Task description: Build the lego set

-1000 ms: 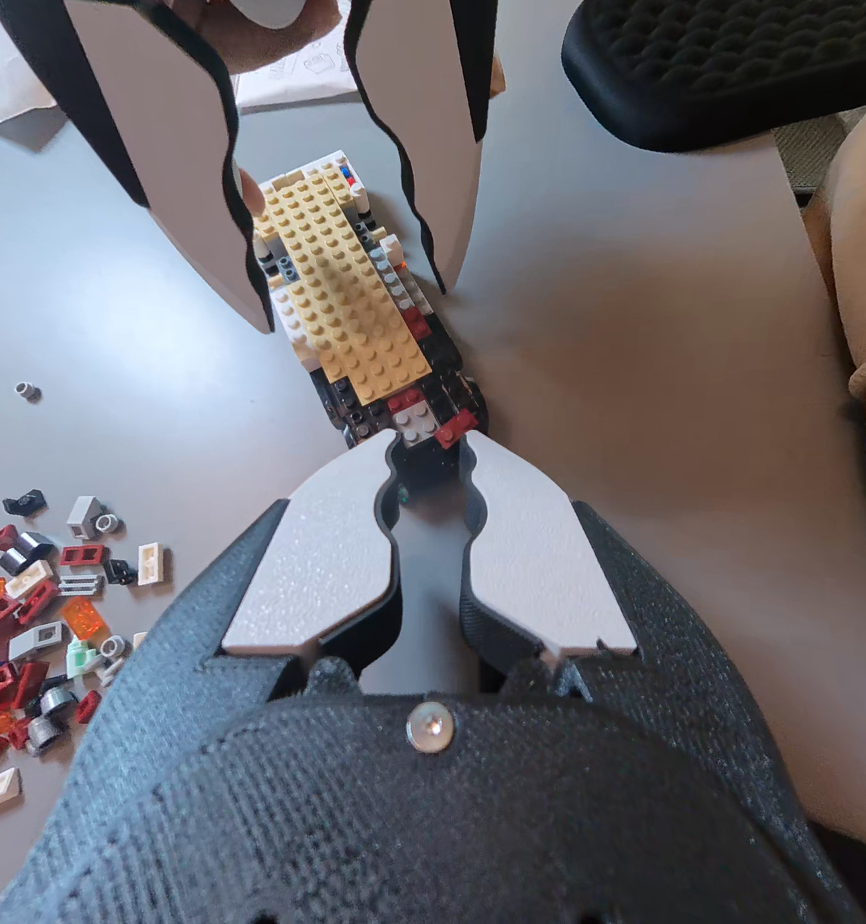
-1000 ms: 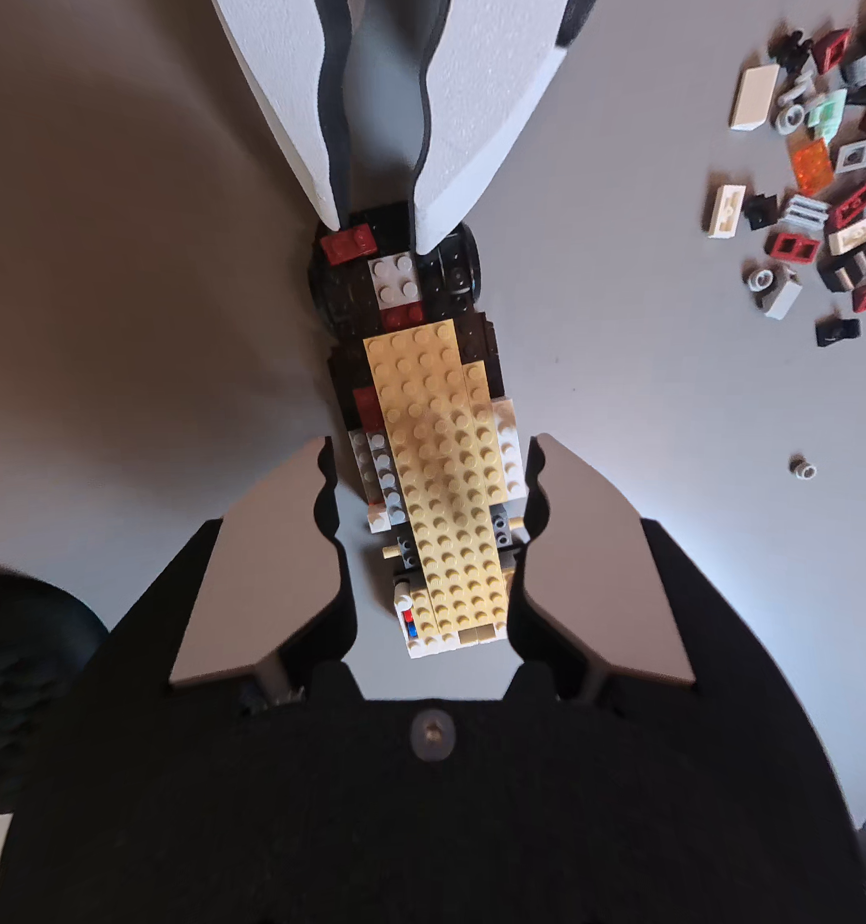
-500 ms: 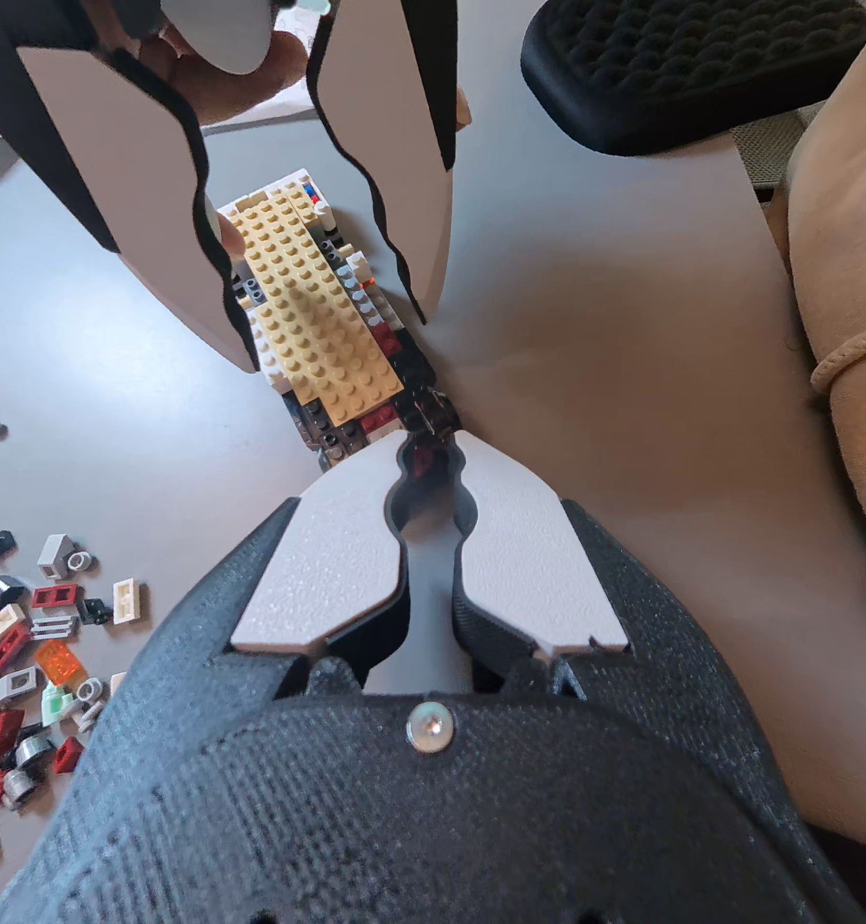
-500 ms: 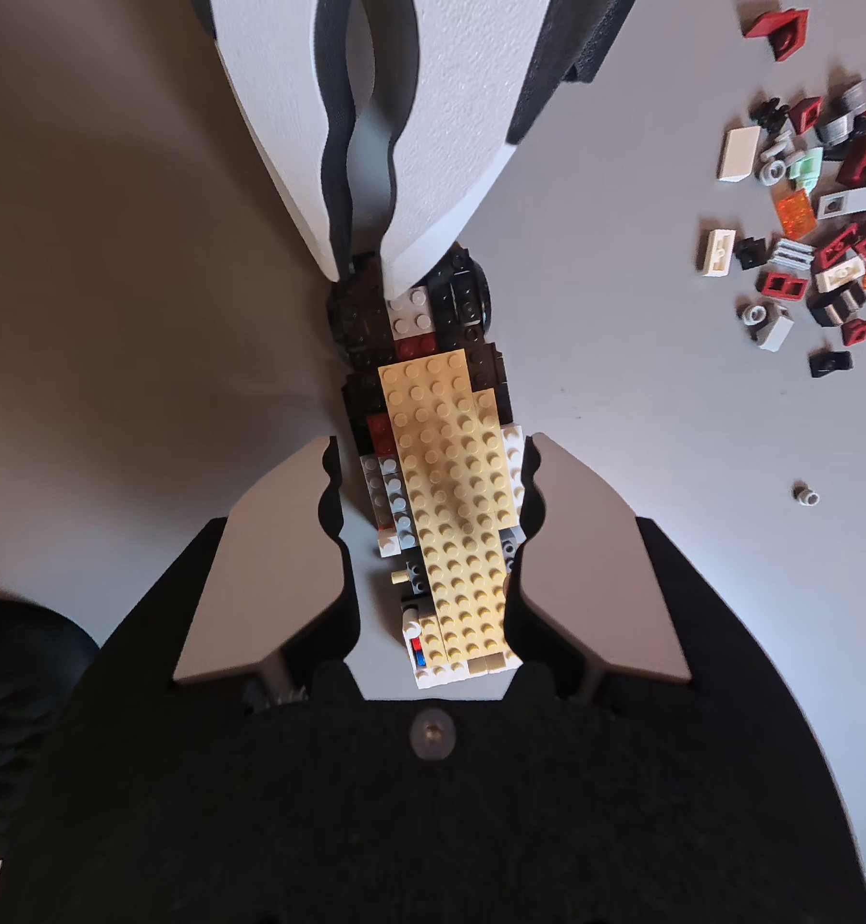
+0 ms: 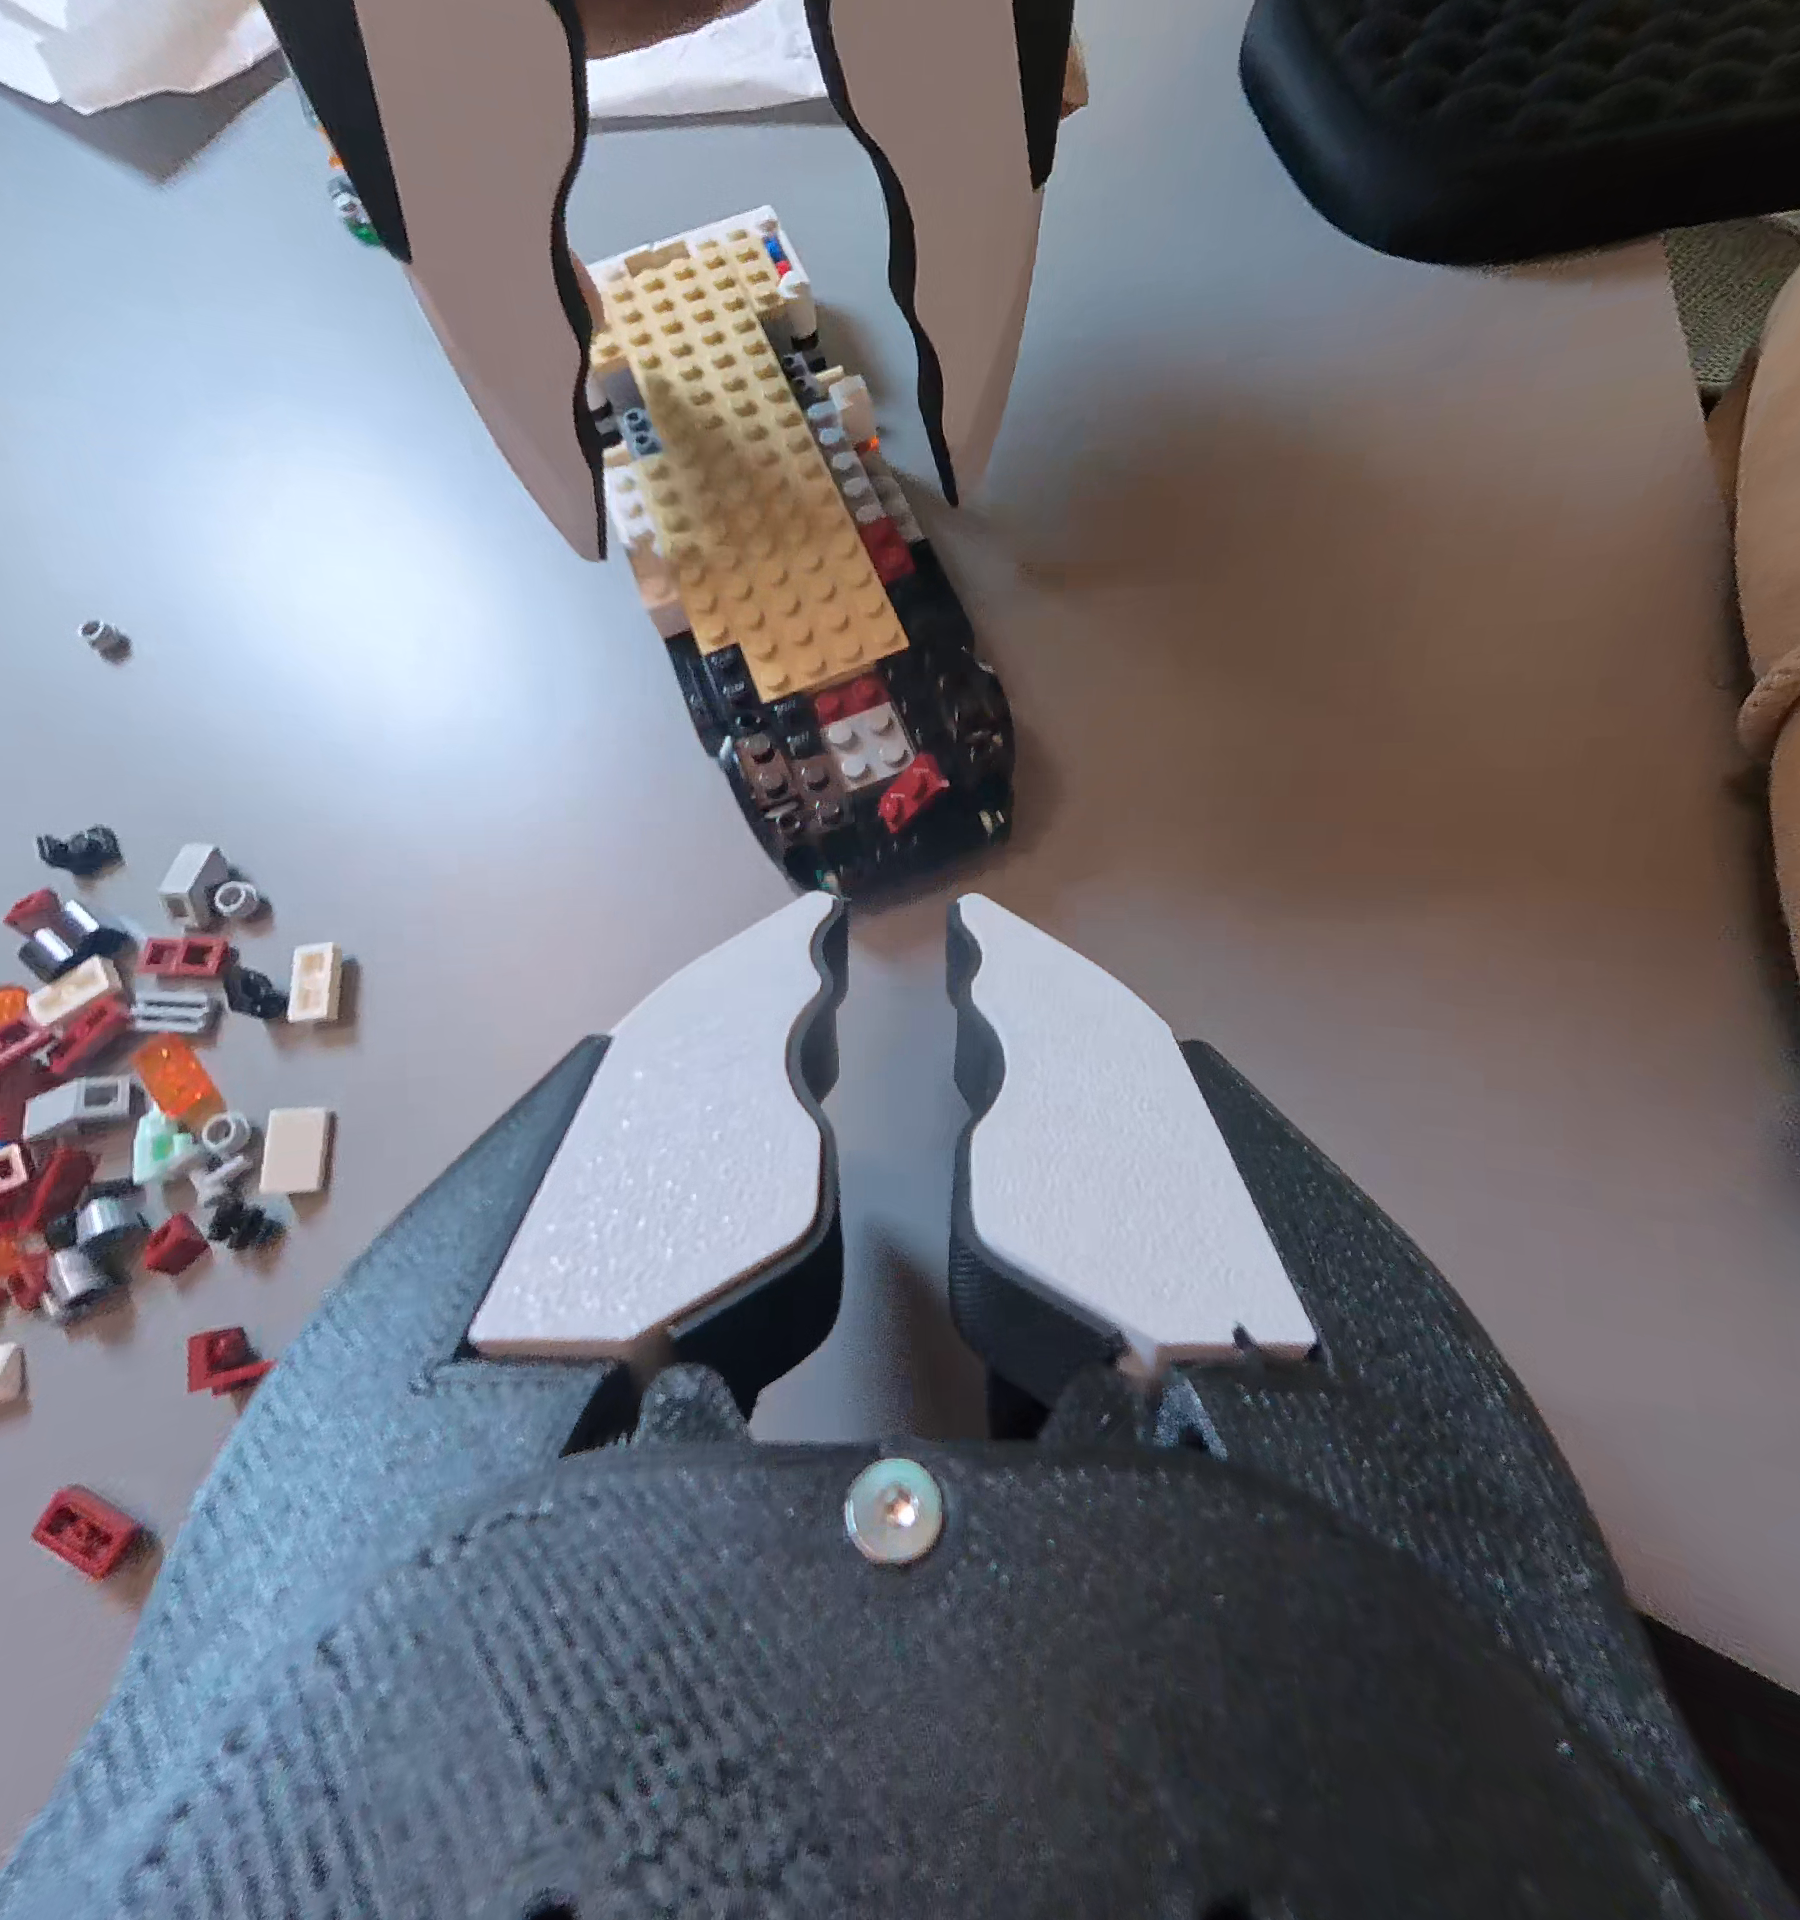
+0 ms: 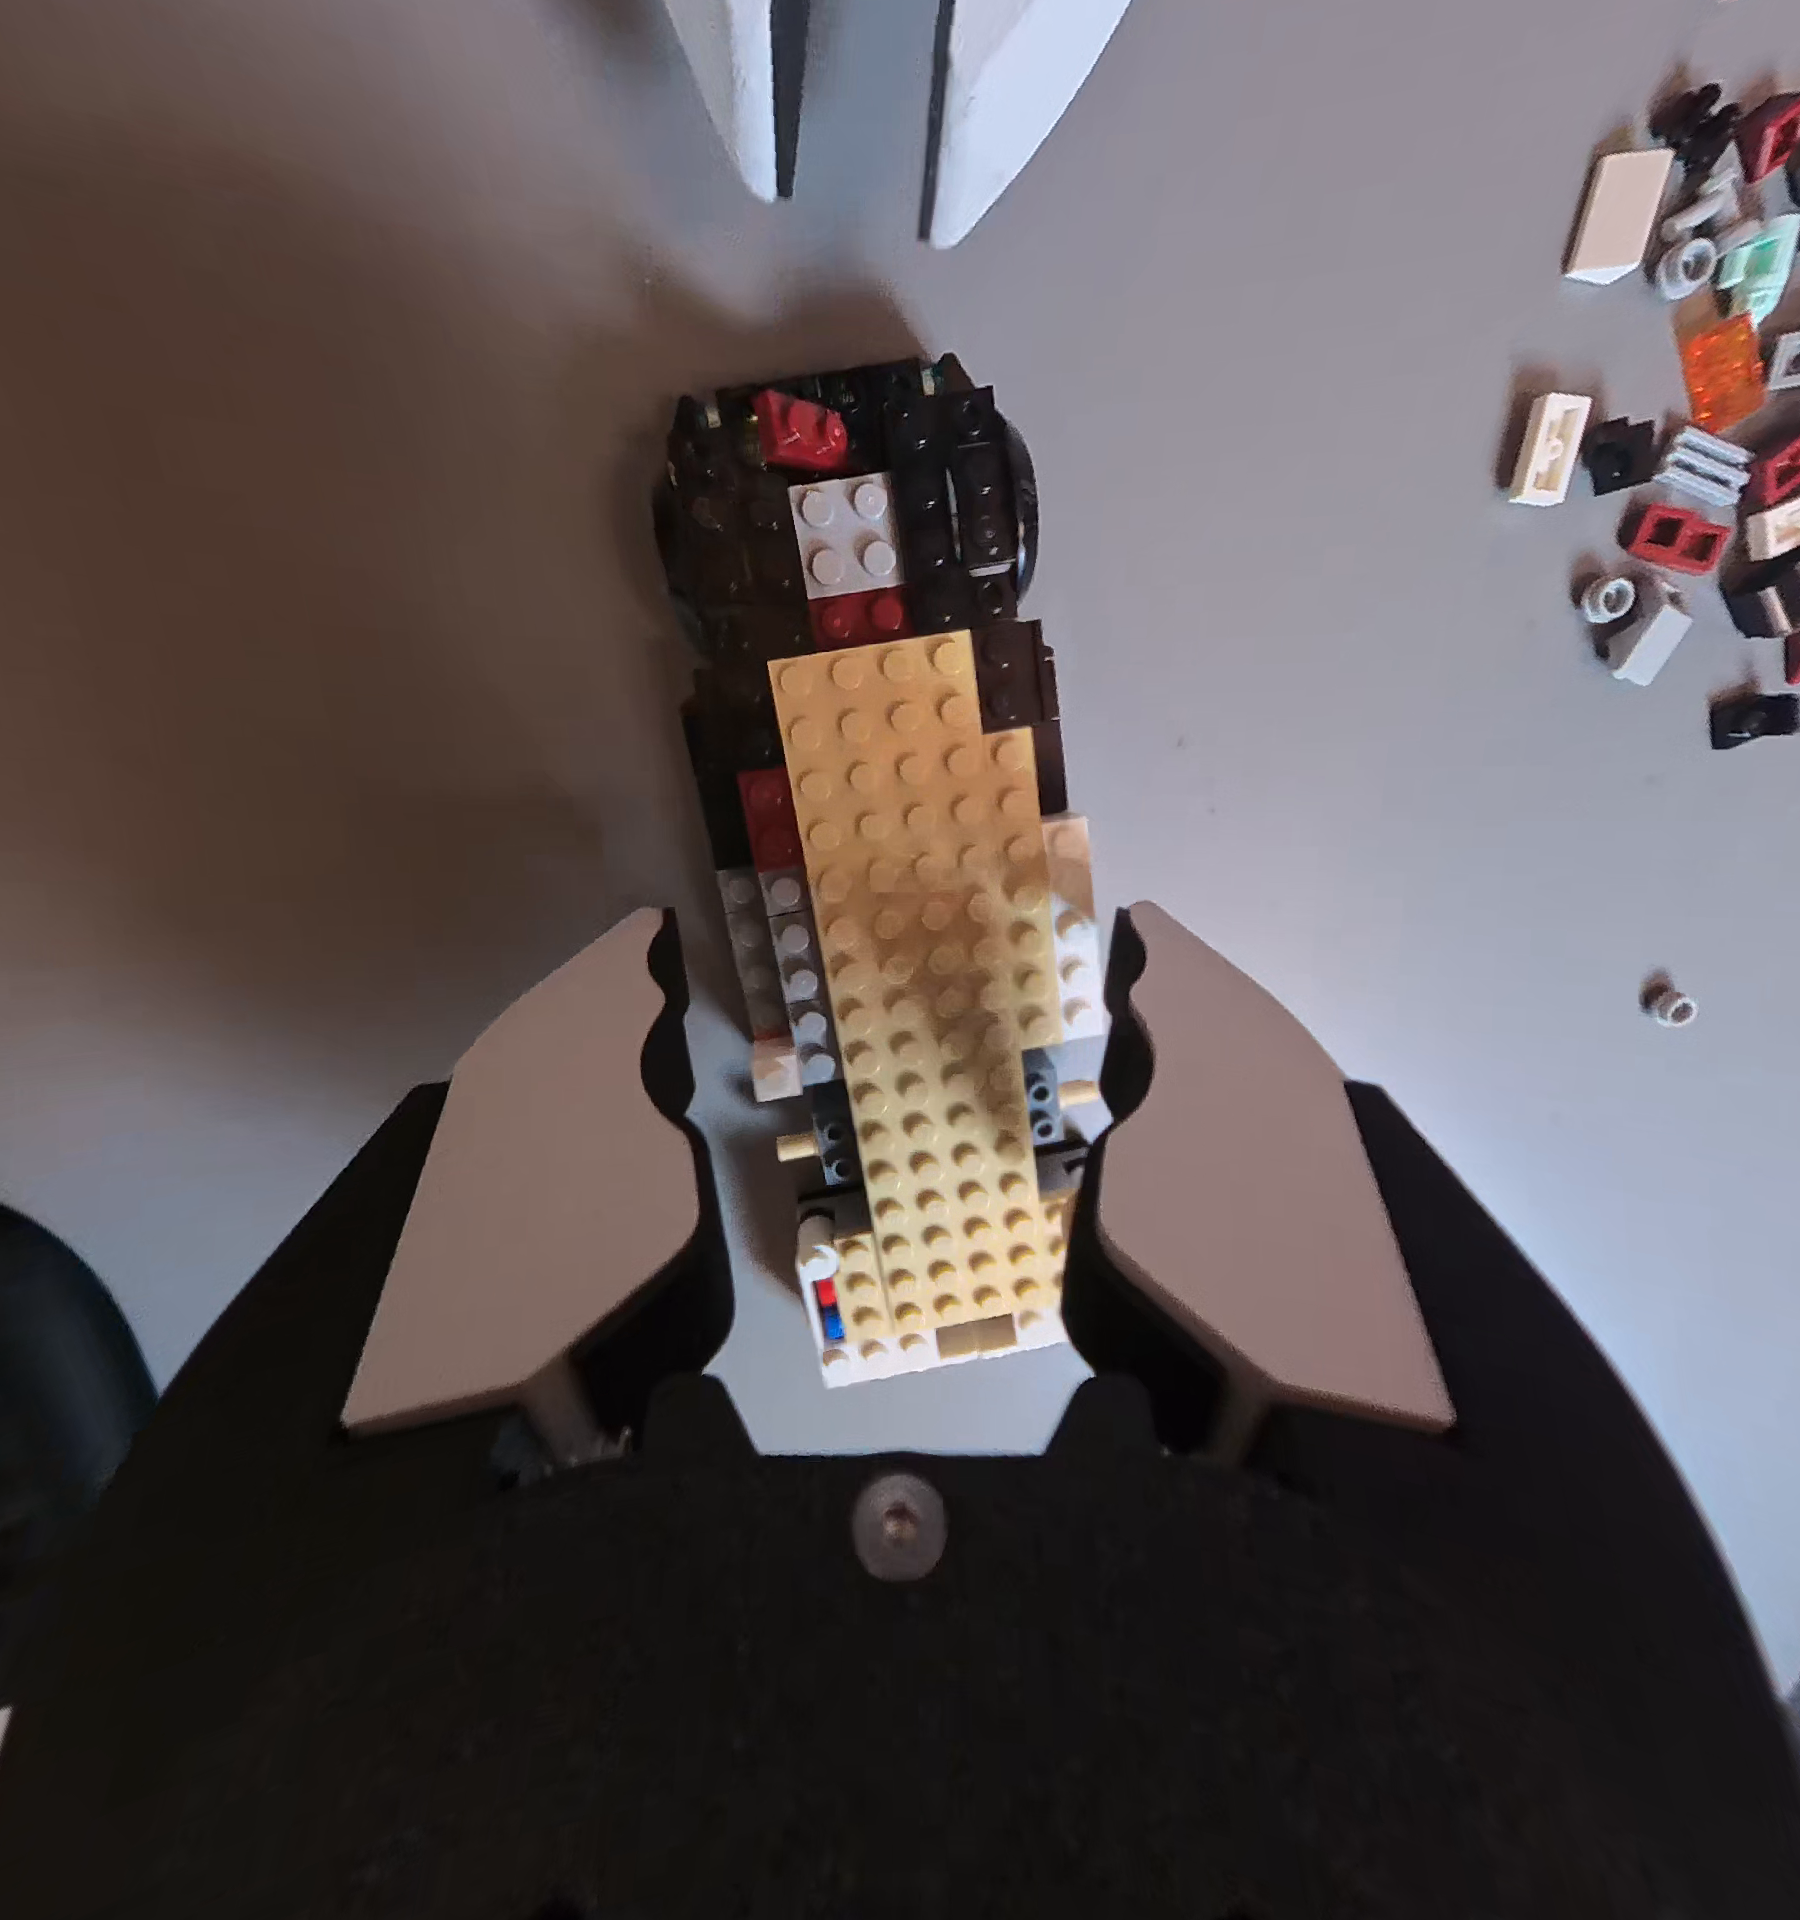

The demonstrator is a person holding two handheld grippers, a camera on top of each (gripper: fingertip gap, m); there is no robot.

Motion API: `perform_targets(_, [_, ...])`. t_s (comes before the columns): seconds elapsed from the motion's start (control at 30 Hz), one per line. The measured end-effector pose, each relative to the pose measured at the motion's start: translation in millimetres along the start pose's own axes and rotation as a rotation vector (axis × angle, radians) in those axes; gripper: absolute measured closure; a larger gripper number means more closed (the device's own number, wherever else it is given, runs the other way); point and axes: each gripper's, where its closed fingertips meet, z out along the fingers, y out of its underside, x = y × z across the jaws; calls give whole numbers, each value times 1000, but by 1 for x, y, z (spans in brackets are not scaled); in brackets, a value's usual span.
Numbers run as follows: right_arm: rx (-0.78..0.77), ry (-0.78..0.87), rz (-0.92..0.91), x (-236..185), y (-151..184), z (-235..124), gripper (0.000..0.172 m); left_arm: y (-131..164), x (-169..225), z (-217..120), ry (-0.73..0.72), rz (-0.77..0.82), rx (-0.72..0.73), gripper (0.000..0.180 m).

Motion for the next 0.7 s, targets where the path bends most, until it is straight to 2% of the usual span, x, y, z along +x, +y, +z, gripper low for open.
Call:
perform_targets(0.17, [-65,-40,-36,2,5,8,100,4,0,-1,-25,-24,8,163])
perform_targets(0.27, [-48,-48,-25,2,4,8,101,4,1,-2,-32,-23,16,163])
perform_targets(0.57, [190,71,109,2,-11,-8,101,-15,-4,-16,-77,-15,129,165])
perform_targets(0.7, [262,90,136,-5,-18,-13,101,-30,-5,-27,-123,92,166,168])
